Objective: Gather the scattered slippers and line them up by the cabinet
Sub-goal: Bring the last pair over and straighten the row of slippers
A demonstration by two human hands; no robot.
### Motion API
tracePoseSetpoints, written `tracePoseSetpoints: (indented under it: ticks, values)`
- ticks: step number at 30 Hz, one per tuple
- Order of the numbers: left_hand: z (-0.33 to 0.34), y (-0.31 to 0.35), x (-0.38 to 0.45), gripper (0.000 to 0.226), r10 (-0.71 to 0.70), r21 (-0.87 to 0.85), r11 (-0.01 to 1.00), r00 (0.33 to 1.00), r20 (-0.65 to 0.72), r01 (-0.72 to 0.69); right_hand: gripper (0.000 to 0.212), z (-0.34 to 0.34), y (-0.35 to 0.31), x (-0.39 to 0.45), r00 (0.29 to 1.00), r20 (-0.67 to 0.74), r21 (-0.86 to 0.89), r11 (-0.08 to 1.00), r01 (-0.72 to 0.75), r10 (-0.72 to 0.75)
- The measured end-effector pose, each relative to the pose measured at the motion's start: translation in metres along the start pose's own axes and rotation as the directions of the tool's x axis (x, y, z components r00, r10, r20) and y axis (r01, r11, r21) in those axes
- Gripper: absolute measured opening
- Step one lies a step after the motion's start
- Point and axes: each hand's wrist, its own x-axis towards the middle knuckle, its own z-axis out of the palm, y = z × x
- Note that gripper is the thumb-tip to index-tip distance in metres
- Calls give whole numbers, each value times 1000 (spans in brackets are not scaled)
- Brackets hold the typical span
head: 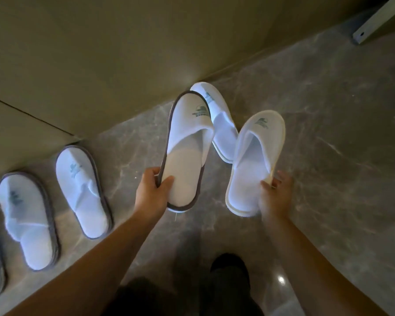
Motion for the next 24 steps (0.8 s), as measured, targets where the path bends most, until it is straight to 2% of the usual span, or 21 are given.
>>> tracePoseSetpoints:
  ticks: [6,10,11,14,16,18,19,21,24]
  values:
    - [64,-36,58,18,119,67,990,991,69,-123,53,21,79,74,996,-58,-82,994,-77,73]
    - [69,-41,67,25,154,69,985,984,84,-160,65,23,91,76,998,-18,-324,944,52,-61]
    - [68,-40,66,23,158,54,985,984,83,-163,67,24,88,71,996,-13,-338,938,74,-83]
    - [64,-37,59,19,148,-33,989,986,80,-146,57,35,74,44,994,59,-181,978,100,-90]
    - [60,-37,55,19,161,-83,985,983,93,-153,45,53,58,25,967,247,9,998,60,-61]
    - [53,-41,54,18,191,-103,978,975,113,-180,34,74,42,10,896,443,112,993,-36,-17]
    - [48,-43,55,18,199,-111,976,972,127,-186,27,84,36,5,873,487,139,989,-44,-29]
    - [34,-49,58,20,191,-116,978,969,156,-174,16,105,25,-3,869,488,176,984,-3,-84]
    - [3,-68,64,33,156,-62,987,975,161,-148,16,134,15,-15,866,480,145,986,81,-142]
